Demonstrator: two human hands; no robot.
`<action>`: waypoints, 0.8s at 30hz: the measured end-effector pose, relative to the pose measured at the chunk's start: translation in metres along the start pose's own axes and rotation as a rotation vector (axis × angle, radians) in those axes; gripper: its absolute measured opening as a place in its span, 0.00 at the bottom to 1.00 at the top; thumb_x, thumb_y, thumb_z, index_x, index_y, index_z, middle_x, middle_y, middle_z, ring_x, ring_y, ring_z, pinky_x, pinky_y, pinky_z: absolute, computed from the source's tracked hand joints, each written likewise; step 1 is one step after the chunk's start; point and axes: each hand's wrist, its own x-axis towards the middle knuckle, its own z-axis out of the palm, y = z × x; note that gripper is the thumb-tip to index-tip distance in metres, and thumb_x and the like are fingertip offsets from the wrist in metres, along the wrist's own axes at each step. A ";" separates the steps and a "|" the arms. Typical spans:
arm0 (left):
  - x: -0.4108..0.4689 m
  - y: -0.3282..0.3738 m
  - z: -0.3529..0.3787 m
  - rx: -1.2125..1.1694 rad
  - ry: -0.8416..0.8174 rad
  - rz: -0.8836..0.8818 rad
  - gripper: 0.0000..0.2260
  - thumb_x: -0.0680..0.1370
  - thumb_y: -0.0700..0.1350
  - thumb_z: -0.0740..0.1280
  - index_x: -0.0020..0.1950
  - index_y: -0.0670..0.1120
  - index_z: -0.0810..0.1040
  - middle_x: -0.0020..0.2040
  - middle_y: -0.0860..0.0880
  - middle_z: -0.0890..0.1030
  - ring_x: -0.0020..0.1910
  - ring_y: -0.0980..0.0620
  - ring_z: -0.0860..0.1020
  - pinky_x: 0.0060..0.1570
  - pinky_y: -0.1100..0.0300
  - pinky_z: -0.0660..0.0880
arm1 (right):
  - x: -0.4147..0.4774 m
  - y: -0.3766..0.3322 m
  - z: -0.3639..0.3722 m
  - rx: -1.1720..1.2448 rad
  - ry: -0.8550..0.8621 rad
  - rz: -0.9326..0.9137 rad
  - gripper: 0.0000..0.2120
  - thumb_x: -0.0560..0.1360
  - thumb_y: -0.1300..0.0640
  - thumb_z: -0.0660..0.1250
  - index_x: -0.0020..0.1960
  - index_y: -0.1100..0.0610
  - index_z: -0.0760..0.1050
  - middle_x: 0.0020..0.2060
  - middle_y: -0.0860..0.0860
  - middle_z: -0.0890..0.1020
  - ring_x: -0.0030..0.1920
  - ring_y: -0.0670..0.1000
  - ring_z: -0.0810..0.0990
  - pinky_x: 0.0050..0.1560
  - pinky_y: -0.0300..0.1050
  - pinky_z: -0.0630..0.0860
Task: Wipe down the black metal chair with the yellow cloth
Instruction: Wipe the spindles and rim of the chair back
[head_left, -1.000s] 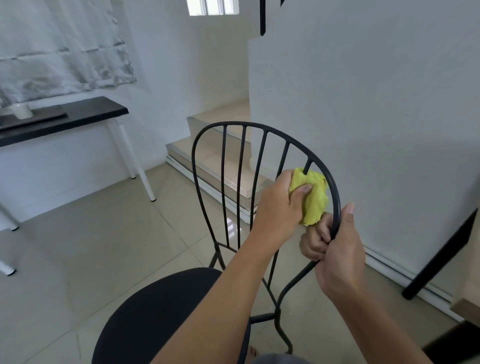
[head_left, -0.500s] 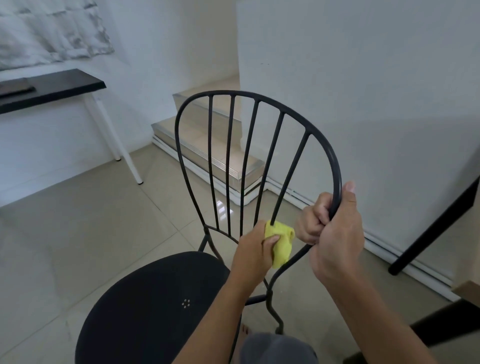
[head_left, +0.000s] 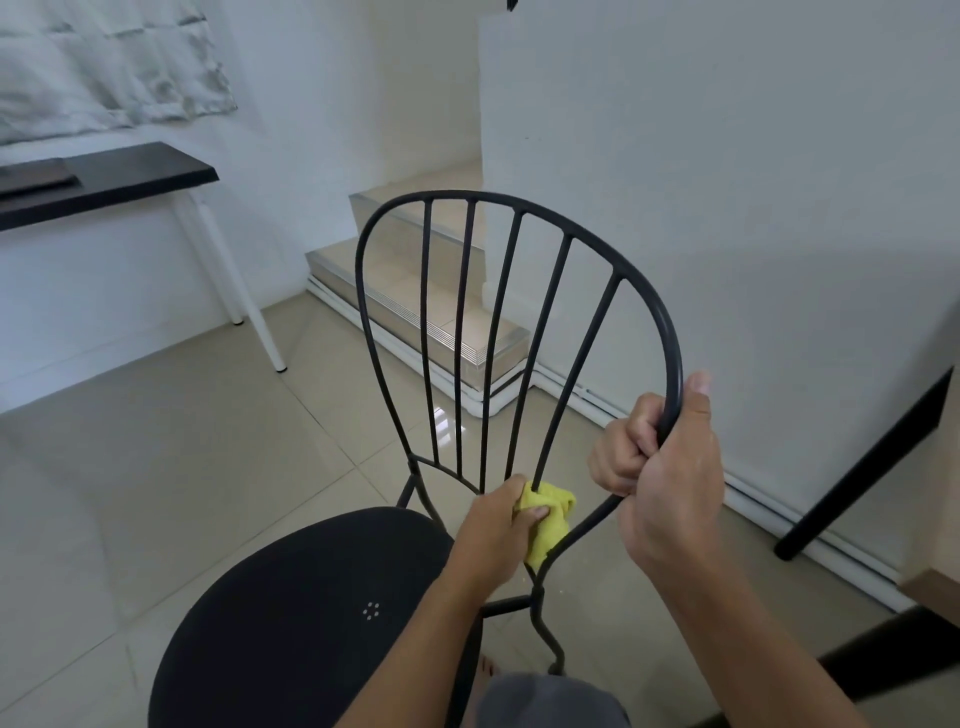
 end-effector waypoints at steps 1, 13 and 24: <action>0.003 0.009 -0.008 -0.006 0.010 0.031 0.08 0.82 0.51 0.62 0.57 0.49 0.73 0.41 0.52 0.77 0.36 0.58 0.74 0.38 0.62 0.74 | 0.000 0.000 0.000 0.001 -0.001 0.003 0.30 0.81 0.39 0.47 0.26 0.54 0.59 0.19 0.49 0.57 0.20 0.47 0.54 0.24 0.37 0.54; 0.041 0.145 -0.095 -0.111 0.205 0.330 0.10 0.80 0.48 0.65 0.46 0.41 0.76 0.35 0.47 0.75 0.31 0.55 0.70 0.33 0.61 0.67 | -0.009 -0.009 0.006 -0.023 0.021 0.032 0.30 0.85 0.42 0.44 0.28 0.55 0.56 0.20 0.49 0.56 0.23 0.47 0.51 0.26 0.42 0.48; 0.027 0.111 -0.068 -0.150 0.285 0.369 0.10 0.82 0.48 0.62 0.49 0.42 0.73 0.37 0.46 0.77 0.36 0.50 0.74 0.36 0.56 0.71 | -0.009 -0.009 0.008 -0.020 0.065 0.056 0.30 0.85 0.42 0.45 0.26 0.53 0.57 0.20 0.49 0.57 0.21 0.47 0.53 0.24 0.36 0.52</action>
